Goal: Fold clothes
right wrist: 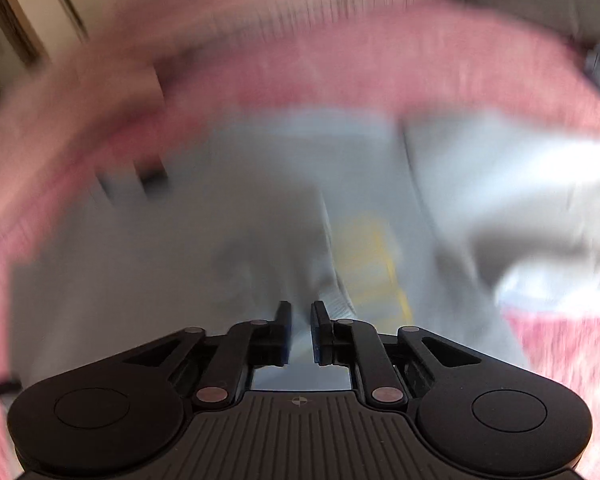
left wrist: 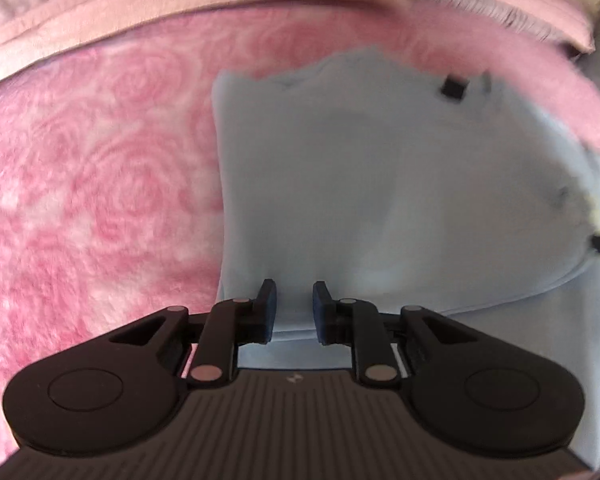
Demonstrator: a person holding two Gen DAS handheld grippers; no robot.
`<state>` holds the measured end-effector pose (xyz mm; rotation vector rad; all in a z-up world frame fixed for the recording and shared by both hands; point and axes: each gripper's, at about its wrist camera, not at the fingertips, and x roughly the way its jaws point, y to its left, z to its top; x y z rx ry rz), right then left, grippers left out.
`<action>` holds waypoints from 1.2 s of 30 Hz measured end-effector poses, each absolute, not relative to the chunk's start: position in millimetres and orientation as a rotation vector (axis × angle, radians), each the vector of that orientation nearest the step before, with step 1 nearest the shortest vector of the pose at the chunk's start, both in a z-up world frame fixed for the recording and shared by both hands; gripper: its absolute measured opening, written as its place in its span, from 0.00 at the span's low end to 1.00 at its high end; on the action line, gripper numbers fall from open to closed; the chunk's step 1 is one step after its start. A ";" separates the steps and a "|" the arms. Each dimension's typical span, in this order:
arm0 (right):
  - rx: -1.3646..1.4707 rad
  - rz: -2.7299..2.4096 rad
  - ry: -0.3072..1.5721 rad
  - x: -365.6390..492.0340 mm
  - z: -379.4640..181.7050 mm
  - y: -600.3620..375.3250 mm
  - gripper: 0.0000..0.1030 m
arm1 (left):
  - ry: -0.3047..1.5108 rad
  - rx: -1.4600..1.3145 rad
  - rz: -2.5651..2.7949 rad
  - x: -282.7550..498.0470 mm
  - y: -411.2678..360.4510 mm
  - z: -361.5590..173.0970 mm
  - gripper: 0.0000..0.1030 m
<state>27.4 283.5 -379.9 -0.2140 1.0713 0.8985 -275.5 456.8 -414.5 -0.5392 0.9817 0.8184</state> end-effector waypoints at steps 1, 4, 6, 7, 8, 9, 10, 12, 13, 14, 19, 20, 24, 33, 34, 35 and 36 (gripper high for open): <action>-0.202 0.902 1.077 28.8 -379.2 279.5 0.10 | 0.984 -0.533 0.823 -273.4 454.4 -414.5 0.16; -0.180 0.936 1.050 28.4 -374.6 264.5 0.11 | 1.009 -0.508 0.831 -266.9 445.2 -417.0 0.17; -0.231 0.933 1.127 31.4 -387.7 264.0 0.17 | 1.021 -0.497 0.836 -262.2 440.5 -416.6 0.16; -0.217 0.938 1.152 34.4 -389.9 261.9 0.18 | 1.022 -0.499 0.839 -259.5 439.9 -414.0 0.16; -0.177 0.938 1.164 38.7 -386.8 256.1 0.19 | 1.024 -0.500 0.842 -256.9 439.4 -411.4 0.16; -0.135 0.932 1.181 43.7 -382.4 249.6 0.22 | 1.017 -0.505 0.840 -254.1 438.8 -407.4 0.16; -0.091 0.927 1.190 49.0 -377.7 240.7 0.34 | 1.007 -0.507 0.837 -250.6 437.9 -402.3 0.16; 0.004 0.899 1.176 61.2 -367.4 215.5 0.45 | 1.013 -0.512 0.828 -243.0 433.3 -399.0 0.16; 0.042 0.874 1.173 68.6 -363.4 201.2 0.45 | 1.020 -0.516 0.824 -239.2 430.7 -398.3 0.16; 0.075 0.839 1.178 77.8 -361.4 185.5 0.45 | 1.026 -0.519 0.819 -235.4 428.1 -397.7 0.16; 0.297 0.593 1.216 136.3 -366.2 93.8 0.45 | 1.057 -0.537 0.796 -216.5 415.1 -394.3 0.17; 0.349 0.540 1.213 147.4 -367.3 74.8 0.45 | 1.063 -0.540 0.791 -212.7 412.5 -393.7 0.17; 0.550 0.393 1.184 181.5 -371.9 14.3 0.45 | 1.090 -0.548 0.775 -199.4 401.9 -395.0 0.17; 0.824 0.265 1.066 228.7 -402.0 -49.7 0.45 | 1.092 -0.524 0.769 -184.6 395.9 -392.9 0.17; 0.857 0.259 1.057 231.9 -407.1 -53.7 0.45 | 1.087 -0.524 0.772 -184.6 396.9 -391.6 0.17; 0.879 0.255 1.047 234.9 -409.9 -55.7 0.45 | 1.082 -0.524 0.775 -185.1 398.0 -390.3 0.17; 0.897 0.251 1.036 237.7 -411.5 -56.7 0.45 | 1.076 -0.526 0.778 -186.2 399.3 -389.3 0.17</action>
